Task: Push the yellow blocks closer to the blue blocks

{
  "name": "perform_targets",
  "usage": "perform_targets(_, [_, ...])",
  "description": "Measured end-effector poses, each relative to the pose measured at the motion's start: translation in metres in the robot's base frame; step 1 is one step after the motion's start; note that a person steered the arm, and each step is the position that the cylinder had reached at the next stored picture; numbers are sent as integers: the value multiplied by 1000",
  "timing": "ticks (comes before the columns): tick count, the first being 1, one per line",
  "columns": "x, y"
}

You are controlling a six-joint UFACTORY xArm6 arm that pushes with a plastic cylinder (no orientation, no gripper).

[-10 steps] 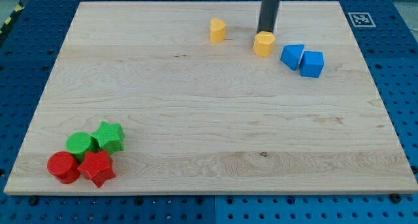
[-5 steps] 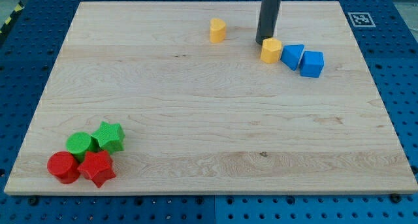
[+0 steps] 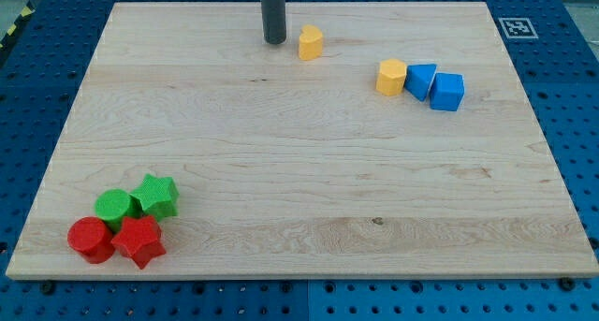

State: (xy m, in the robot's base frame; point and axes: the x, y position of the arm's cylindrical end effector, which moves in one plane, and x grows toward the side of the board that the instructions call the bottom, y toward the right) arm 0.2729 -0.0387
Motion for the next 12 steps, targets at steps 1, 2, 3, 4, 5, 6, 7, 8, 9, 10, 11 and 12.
perform_targets(1, [13,9])
perform_targets(2, [25,33])
perform_targets(3, [25,42])
perform_targets(4, [25,42])
perform_targets(5, [18,43])
perform_targets(6, [4,45])
perform_targets(7, [4,71])
perform_targets(8, [11,99])
perform_targets(9, [38,104])
perform_targets(10, [62,105])
perform_targets(11, [69,123])
perform_targets(12, [76,132])
